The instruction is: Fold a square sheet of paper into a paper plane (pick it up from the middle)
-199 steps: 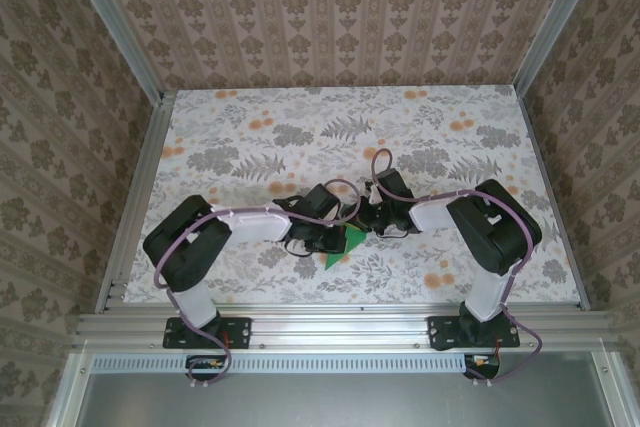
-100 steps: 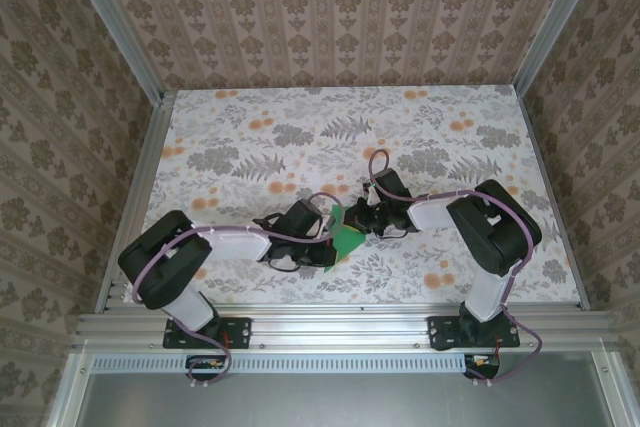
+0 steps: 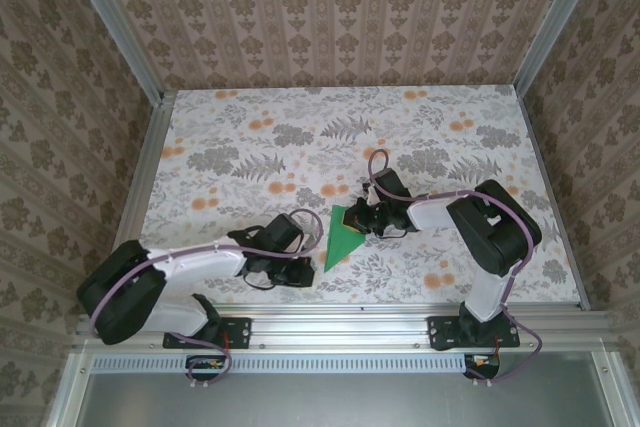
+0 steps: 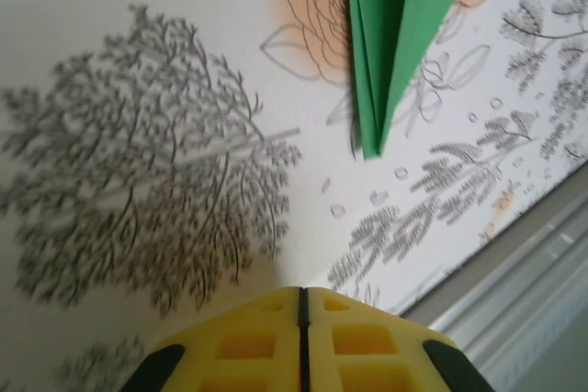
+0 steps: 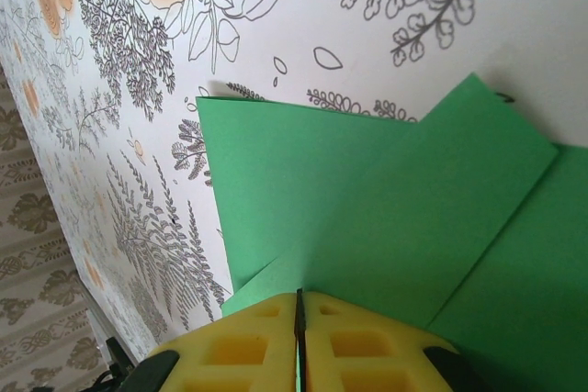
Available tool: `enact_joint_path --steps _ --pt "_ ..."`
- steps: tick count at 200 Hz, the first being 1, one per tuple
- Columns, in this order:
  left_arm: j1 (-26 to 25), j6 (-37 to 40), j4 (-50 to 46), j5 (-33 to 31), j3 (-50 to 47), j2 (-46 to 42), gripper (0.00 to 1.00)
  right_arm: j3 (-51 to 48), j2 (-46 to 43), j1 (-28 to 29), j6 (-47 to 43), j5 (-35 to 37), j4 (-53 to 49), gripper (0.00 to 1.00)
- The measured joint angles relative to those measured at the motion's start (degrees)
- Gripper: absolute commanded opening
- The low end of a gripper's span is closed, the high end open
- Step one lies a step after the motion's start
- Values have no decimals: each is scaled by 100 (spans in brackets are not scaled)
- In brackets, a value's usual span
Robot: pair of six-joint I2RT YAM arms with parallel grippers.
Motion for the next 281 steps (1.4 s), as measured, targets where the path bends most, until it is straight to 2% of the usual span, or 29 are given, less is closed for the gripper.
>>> enact_joint_path --steps 23,41,63,85,118,166,281 --pt "170 7 -376 -57 262 -341 15 55 -144 42 -4 85 -282 20" --pt "433 22 -509 -68 688 -328 17 114 -518 59 -125 214 -752 32" --pt "667 109 -546 -74 1303 -22 16 264 -1314 57 -387 621 -1462 35" --pt "688 177 -466 -48 1818 490 14 293 -2037 -33 -601 1008 -1989 36" --pt "686 205 -291 57 2218 1239 10 -24 -2490 -179 -737 1276 -2396 41" --pt "678 273 -153 160 2601 2063 8 -369 -2411 -192 -739 1191 -2553 44" --pt "671 417 -146 -74 2691 2863 5 -372 -1279 -142 -691 562 -1926 45"
